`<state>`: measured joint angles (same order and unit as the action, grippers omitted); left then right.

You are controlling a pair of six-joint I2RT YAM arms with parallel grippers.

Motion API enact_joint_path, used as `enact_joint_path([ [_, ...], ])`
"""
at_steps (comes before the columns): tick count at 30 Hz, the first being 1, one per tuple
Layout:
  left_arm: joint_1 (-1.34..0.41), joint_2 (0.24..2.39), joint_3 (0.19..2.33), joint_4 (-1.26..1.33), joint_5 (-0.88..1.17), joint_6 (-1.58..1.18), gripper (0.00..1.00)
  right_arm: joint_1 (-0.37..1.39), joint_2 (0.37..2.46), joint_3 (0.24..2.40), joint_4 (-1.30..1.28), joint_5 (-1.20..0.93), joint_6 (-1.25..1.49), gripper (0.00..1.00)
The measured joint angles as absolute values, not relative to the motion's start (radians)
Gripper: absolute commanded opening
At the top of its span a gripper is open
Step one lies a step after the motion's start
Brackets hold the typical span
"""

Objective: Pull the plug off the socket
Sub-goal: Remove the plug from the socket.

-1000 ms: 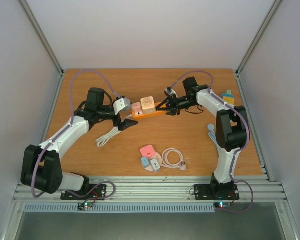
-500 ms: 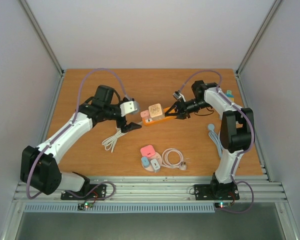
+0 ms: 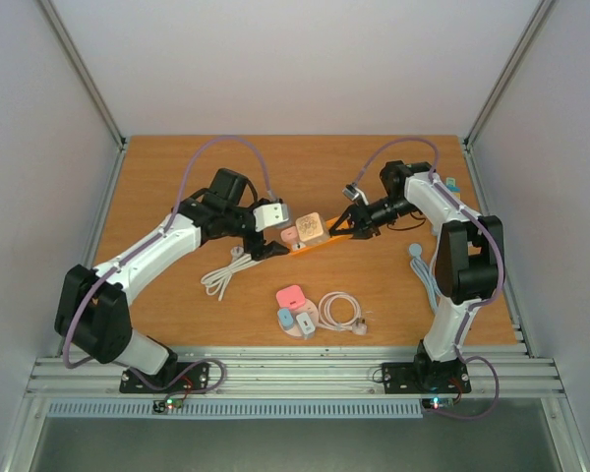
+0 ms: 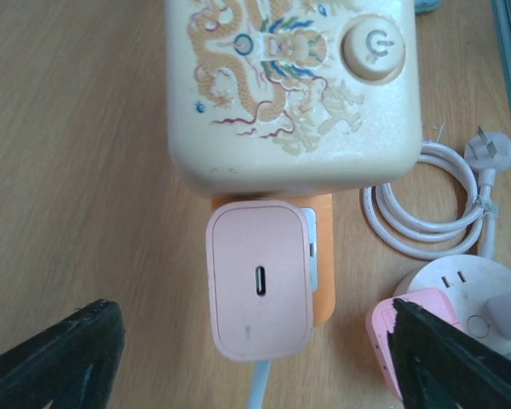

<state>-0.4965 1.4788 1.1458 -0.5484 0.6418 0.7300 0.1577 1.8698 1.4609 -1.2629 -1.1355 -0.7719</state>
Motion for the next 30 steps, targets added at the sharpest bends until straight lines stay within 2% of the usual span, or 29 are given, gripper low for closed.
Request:
enact_joint_path([
  [12,-0.555,1.512,1.148,-0.513,0.558,0.672,0.6,0.158,1.87,1.46,-1.277,-1.133,-0.801,0.01],
  [17,-0.58,1.528,1.148,-0.504,0.518,0.655,0.55,0.158,1.87,1.46,-1.277,-1.134,-0.802,0.01],
  [22,-0.58,1.531,1.149,-0.495,0.495,0.64,0.54,0.157,1.879,1.46,-1.276,-1.134,-0.801,0.01],
  [25,-0.58,1.531,1.15,-0.492,0.488,0.632,0.46,0.157,1.892,1.46,-1.276,-1.133,-0.797,0.01],
  [30,-0.581,1.532,1.16,-0.489,0.49,0.612,0.41,0.157,1.901,1.459,-1.276,-1.133,-0.791,0.01],
])
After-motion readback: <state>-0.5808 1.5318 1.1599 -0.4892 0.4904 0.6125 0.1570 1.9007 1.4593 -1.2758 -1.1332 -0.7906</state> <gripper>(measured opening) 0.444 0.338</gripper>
